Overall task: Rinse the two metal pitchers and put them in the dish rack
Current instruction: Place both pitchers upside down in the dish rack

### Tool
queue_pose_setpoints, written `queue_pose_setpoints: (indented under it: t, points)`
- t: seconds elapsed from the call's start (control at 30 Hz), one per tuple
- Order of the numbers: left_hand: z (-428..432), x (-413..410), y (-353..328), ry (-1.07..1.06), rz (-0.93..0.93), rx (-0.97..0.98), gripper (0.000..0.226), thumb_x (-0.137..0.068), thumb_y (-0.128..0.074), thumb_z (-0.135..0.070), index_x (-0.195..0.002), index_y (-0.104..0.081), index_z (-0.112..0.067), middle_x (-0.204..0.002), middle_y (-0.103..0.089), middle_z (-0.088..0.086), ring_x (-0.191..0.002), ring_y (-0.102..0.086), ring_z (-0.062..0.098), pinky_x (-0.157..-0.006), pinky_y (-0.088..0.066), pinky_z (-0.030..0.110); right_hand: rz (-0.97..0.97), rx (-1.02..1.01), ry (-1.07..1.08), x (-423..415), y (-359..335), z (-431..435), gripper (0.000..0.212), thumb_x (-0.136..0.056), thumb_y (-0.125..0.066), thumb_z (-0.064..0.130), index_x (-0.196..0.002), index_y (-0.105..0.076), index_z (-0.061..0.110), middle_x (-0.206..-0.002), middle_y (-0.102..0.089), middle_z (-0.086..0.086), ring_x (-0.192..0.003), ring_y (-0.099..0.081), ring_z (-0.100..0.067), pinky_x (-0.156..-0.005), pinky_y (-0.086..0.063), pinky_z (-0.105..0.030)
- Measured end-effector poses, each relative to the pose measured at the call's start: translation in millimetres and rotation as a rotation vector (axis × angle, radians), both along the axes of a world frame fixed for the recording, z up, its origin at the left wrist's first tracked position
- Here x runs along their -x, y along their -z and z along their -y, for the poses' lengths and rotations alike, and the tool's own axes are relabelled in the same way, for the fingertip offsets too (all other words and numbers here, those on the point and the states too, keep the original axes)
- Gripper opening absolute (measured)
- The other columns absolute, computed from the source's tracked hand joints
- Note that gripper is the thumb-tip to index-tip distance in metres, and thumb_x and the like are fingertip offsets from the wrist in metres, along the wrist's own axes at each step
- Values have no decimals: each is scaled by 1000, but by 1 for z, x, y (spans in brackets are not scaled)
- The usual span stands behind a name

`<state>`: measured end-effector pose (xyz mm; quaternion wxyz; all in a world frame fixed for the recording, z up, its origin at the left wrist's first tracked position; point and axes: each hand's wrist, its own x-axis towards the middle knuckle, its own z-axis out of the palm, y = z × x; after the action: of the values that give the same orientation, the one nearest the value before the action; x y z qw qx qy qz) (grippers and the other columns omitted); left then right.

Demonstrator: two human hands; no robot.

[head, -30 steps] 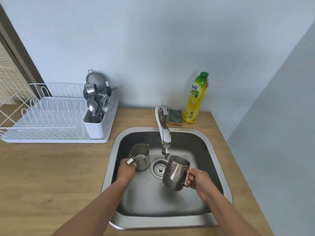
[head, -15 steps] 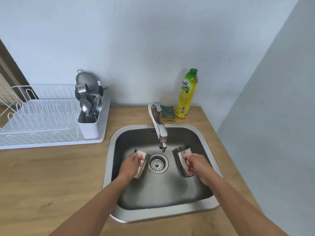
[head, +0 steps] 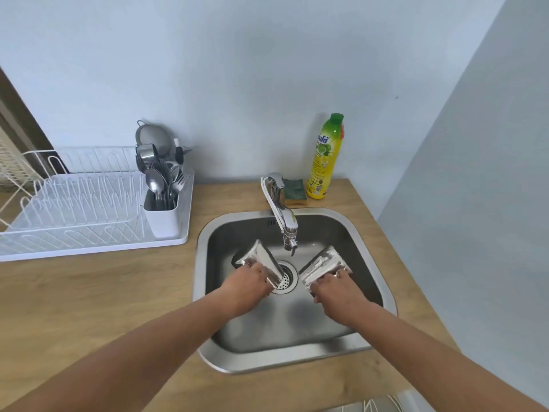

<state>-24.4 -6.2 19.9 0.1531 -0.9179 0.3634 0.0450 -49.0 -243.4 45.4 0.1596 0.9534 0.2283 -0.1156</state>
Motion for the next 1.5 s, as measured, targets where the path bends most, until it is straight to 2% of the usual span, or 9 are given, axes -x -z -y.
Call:
queue_pose_setpoints:
  t: [0.3, 0.67, 0.73, 0.8, 0.93, 1.07, 1.17, 1.27, 1.5]
  points:
    - [8, 25, 0, 177, 56, -230, 29, -97, -46, -11, -117, -66, -13, -120, -66, 12, -113, -50, 33, -92, -45, 46, 49, 201, -211, 23, 11, -11, 33, -89, -50, 3, -120, -60, 8, -117, -68, -10, -110, -60, -29, -102, -32, -50]
    - [10, 41, -10, 93, 44, -195, 30, -98, -46, -15, -122, -64, -15, -120, -67, 10, -114, -50, 32, -94, -46, 47, 22, 194, -218, 33, -4, -9, 30, -91, -53, 8, -119, -60, 12, -118, -68, -10, -113, -60, -28, -103, -32, -48]
    - [7, 43, -13, -14, -1, -61, 29, -99, -46, -18, -122, -63, -20, -122, -66, 5, -116, -49, 29, -94, -46, 44, -16, 31, -98, 30, -8, -3, 25, -94, -52, 14, -117, -63, 16, -120, -68, -8, -116, -59, -26, -104, -31, -45]
    - [4, 47, -17, -187, -37, 179, 25, -99, -46, -22, -114, -66, -27, -117, -67, 0, -110, -51, 25, -87, -49, 39, -55, -328, 151, 29, -16, 4, 21, -95, -51, 19, -108, -67, 19, -115, -70, -5, -111, -61, -27, -101, -38, -39]
    - [1, 65, -34, -740, -235, 1072, 21, -96, -53, -25, -81, -68, -24, -83, -67, -2, -80, -58, 17, -67, -44, 29, -58, -1178, 686, 33, -29, 23, 21, -91, -61, 20, -76, -73, 12, -71, -74, -2, -71, -65, -22, -74, -53, -36]
    - [-1, 91, -51, -1011, -398, 1724, 20, -96, -54, -15, -85, -69, -10, -63, -58, -5, -66, -52, 17, -71, -46, 32, -299, -1723, 982, 45, -35, 40, 19, -96, -60, 18, -90, -74, 7, -73, -72, -5, -74, -60, -17, -76, -52, -38]
    - [-6, 109, -56, -1006, -449, 1869, 21, -100, -50, -14, -90, -66, -4, -59, -53, -3, -68, -48, 19, -75, -49, 37, -485, -1792, 998, 56, -34, 45, 19, -100, -55, 23, -94, -69, 10, -72, -66, -4, -81, -60, -21, -95, -48, -55]
    - [-17, 123, -65, -957, -475, 1945, 22, -102, -46, -12, -92, -65, -9, -64, -52, 0, -67, -48, 15, -79, -51, 36, -566, -1797, 963, 66, -46, 41, 19, -100, -53, 22, -93, -66, 10, -70, -65, -3, -81, -61, -22, -100, -44, -61]
    - [-74, 148, -106, -864, -456, 1988, 18, -103, -45, -12, -102, -63, -10, -70, -53, 4, -65, -52, 11, -73, -59, 33, -680, -1674, 776, 94, -102, 6, 20, -99, -54, 20, -89, -65, 5, -73, -64, -10, -79, -59, -25, -84, -51, -49]
